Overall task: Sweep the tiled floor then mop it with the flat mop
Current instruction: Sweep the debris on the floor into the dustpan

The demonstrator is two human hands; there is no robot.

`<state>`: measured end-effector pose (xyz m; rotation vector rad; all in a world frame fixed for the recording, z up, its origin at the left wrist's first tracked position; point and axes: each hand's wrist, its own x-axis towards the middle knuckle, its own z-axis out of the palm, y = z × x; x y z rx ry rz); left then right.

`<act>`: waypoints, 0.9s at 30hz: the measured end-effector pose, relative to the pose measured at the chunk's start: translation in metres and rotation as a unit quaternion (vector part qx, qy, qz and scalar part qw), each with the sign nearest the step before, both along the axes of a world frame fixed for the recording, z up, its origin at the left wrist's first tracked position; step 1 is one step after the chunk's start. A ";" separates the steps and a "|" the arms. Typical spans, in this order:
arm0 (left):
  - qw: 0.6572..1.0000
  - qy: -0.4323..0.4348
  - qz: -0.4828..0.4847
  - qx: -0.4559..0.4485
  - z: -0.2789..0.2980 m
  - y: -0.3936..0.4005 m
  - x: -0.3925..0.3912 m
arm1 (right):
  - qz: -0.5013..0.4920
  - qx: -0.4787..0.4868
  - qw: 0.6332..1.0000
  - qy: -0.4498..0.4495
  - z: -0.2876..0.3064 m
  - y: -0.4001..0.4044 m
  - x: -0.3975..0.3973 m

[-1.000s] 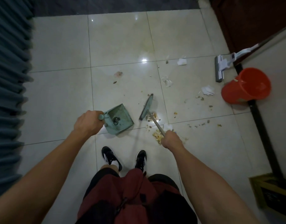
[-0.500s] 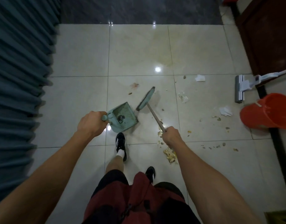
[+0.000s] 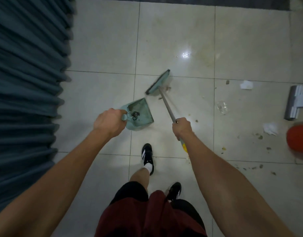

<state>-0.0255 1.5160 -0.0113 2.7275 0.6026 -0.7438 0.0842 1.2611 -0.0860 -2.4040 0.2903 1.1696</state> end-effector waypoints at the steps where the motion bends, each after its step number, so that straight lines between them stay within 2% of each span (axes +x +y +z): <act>1: 1.000 0.002 -0.005 0.000 -0.002 0.006 0.006 | 0.007 -0.002 1.000 0.003 -0.003 0.011 0.010; 5: 1.000 0.006 -0.010 0.001 -0.007 0.020 0.022 | 0.059 -0.035 0.997 0.042 -0.010 0.038 0.041; 10: 1.000 0.008 -0.012 -0.003 -0.011 0.026 0.035 | 0.102 -0.093 0.986 0.089 -0.010 0.029 0.043; 18: 1.000 0.018 -0.002 -0.013 -0.014 0.011 0.046 | 0.011 -0.041 0.996 0.076 -0.017 -0.050 -0.021; 27: 0.996 -0.006 -0.082 0.029 -0.002 -0.082 0.008 | -0.012 -0.054 0.995 0.084 -0.015 -0.161 -0.127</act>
